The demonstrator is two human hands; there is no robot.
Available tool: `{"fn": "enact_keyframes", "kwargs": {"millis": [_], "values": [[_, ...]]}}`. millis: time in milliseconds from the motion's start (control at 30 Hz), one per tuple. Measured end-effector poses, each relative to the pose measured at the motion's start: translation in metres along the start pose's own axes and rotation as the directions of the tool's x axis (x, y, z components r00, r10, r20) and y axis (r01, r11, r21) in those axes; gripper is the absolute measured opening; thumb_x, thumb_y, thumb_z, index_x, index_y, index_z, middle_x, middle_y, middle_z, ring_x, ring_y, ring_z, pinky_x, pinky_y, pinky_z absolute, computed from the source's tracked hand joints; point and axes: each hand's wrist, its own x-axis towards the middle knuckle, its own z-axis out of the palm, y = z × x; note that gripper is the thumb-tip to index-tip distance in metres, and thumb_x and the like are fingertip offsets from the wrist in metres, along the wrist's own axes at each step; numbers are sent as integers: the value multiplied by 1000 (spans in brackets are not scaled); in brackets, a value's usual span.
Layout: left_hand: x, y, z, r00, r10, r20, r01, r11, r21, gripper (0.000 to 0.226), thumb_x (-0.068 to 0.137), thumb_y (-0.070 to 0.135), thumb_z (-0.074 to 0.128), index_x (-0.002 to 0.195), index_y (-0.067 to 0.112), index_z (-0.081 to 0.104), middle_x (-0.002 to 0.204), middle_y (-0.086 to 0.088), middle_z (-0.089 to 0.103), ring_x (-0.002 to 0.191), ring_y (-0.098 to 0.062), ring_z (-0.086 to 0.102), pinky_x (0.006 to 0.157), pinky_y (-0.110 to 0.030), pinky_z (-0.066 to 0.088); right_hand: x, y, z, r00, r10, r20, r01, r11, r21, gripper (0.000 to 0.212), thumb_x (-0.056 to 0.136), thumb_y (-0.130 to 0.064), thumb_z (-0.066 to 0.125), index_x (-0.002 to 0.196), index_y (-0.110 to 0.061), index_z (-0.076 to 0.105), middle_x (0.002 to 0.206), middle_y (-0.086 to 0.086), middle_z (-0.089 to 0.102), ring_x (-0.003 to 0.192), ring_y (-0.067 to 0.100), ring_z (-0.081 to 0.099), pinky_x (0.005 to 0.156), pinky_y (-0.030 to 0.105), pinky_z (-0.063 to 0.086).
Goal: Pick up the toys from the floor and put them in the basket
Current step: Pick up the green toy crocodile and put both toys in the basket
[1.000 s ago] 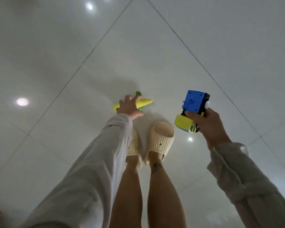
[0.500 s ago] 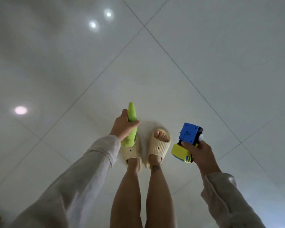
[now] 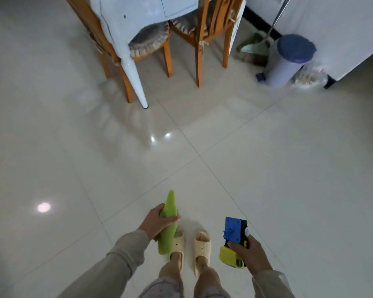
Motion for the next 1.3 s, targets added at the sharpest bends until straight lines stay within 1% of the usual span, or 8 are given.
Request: {"fn": "enact_keyframes", "kwargs": {"millis": [200,333,467,567,667,833,1133,1300], "values": [[-87,8,1,995,78,-55,-83,992,-99,70,55,28,78,115,1,53,106,-32,64,97,-51,64,73,-63,51,-46,-2,-14,998,-59,25,61,996,-66,36,82,-5,64,117,0,59,112,22,66,104,36,61,90,41,48],[-117,-24,7,990,125,-65,-137,966,-220,44,74,3,72,113,2,52,85,-11,64,58,-15,71,40,-21,48,-46,6,-29,998,-60,7,60,998,-17,47,85,-4,60,131,1,50,118,22,60,104,36,58,85,39,45],[-130,-74,17,978,128,-163,-184,899,-397,48,64,2,67,110,3,55,91,-13,66,65,-21,73,57,-32,59,-33,14,-44,1000,-15,18,14,998,63,48,85,-1,60,132,5,48,116,24,59,96,35,56,91,47,46],[-134,-107,25,950,47,-308,-216,812,-542,36,76,-11,60,109,1,53,97,-17,65,63,-31,72,57,-40,60,-26,6,-42,1000,1,28,-2,999,46,47,86,-1,59,131,5,48,119,27,59,97,37,56,97,51,44],[-147,-132,30,873,-95,-478,-260,739,-621,35,84,-12,54,117,-3,50,109,-25,63,76,-36,67,78,-53,56,-31,-16,-23,994,-23,109,28,999,-46,41,86,-2,59,126,3,50,113,26,60,101,41,58,99,57,44],[-167,-165,19,770,-322,-551,-305,573,-760,42,84,-4,60,124,-3,48,123,-30,59,99,-49,61,93,-61,48,-29,-68,27,963,-109,247,163,964,-210,38,86,0,58,124,5,52,115,28,61,101,42,59,96,62,45],[-161,-182,-46,670,-492,-556,-371,427,-825,38,86,-3,58,121,-3,43,93,-17,63,70,-35,62,72,-48,51,-9,-167,143,892,-107,439,279,895,-348,23,87,-3,57,109,-7,54,102,20,59,90,38,59,81,59,53],[-143,-171,-118,641,-558,-527,-325,425,-845,40,84,-3,60,121,-7,45,119,-31,57,78,-34,66,78,-46,56,13,-206,199,916,-34,400,204,897,-392,22,88,-4,57,109,-6,52,95,20,60,81,38,59,62,48,55]]}}
